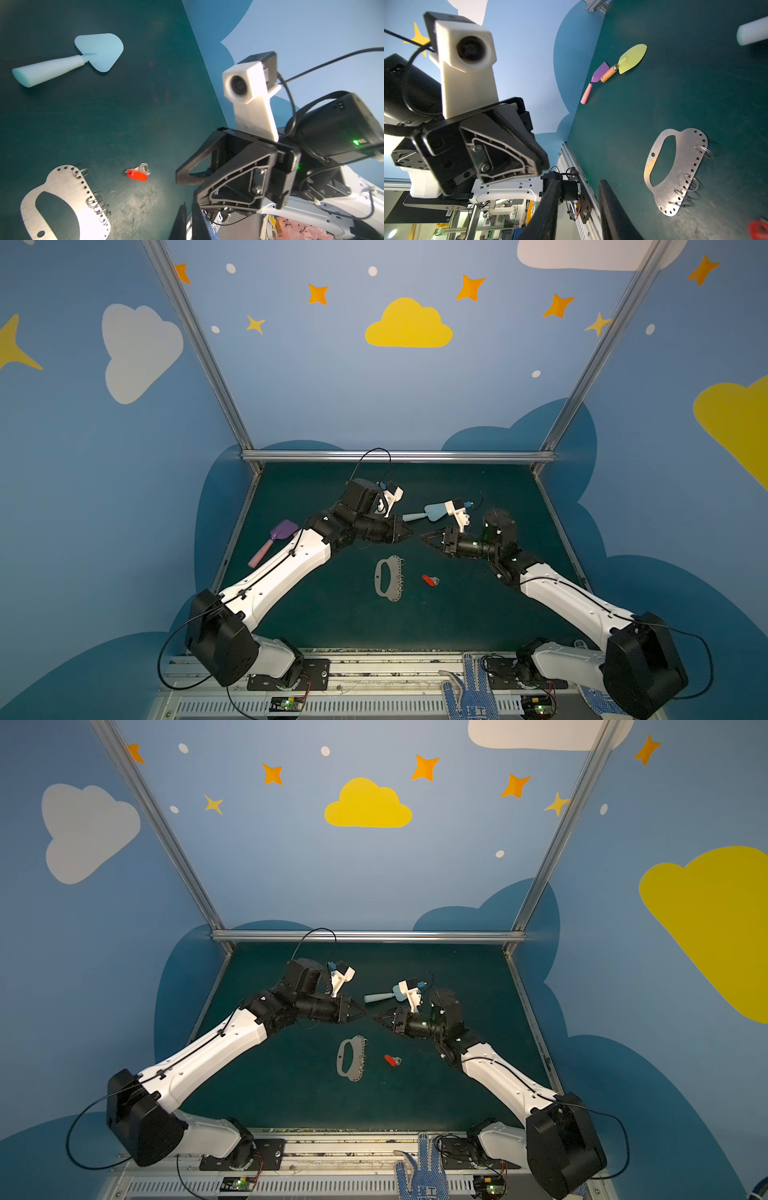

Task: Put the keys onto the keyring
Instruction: 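Lower the left gripper to the key on the table while the right gripper withdraws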

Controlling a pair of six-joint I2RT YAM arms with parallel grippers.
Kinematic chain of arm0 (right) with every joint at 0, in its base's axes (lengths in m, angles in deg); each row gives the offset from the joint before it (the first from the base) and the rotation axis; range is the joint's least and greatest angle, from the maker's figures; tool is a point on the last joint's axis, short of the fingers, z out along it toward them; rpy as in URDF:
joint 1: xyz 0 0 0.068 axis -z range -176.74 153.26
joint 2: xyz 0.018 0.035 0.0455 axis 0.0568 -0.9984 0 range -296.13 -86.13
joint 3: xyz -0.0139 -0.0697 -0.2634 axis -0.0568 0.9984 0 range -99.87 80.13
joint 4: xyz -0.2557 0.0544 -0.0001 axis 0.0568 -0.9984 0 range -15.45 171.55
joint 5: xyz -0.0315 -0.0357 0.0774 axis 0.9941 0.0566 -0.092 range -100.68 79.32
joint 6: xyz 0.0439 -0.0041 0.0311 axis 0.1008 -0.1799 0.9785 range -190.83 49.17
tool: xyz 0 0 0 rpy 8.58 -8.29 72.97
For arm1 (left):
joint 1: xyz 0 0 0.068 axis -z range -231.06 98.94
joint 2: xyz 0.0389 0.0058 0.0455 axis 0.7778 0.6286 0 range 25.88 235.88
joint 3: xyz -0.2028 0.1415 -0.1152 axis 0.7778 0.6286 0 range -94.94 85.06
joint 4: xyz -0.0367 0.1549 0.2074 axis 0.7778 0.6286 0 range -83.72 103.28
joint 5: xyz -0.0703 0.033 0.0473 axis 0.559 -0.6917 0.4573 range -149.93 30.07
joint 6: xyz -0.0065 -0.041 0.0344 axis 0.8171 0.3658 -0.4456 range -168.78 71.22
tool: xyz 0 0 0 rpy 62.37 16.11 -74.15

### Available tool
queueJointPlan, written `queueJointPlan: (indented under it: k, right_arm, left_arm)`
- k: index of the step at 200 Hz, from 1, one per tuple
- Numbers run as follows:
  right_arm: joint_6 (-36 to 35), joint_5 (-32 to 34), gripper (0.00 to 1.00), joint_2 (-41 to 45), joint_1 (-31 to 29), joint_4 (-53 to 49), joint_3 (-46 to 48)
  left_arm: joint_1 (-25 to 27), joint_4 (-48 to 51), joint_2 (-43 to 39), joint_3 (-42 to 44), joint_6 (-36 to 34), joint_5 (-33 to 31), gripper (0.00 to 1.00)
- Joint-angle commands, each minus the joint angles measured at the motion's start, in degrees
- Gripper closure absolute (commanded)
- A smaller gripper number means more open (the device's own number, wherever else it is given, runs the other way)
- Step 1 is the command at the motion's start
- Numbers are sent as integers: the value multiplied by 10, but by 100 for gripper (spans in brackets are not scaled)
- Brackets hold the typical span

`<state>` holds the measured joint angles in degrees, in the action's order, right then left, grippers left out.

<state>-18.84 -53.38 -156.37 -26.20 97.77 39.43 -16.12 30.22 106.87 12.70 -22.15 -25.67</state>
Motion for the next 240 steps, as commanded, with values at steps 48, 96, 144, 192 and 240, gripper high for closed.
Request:
queueJointPlan:
  k: [48,96,144,192,240]
  right_arm:
    - [-53,235,68,98,51,-274,43]
    - [-61,366,63,152,82,-467,58]
    - [-22,409,62,196,129,-516,90]
    - [-20,414,62,246,165,-536,104]
    - [-28,407,62,277,194,-556,106]
  left_arm:
    - [11,35,46,46,39,-60,73]
    - [89,58,189,-31,38,-54,65]
    - [156,241,384,-262,-27,-100,61]
    - [199,397,523,-462,-54,-192,58]
    - [231,531,638,-638,-66,-291,55]
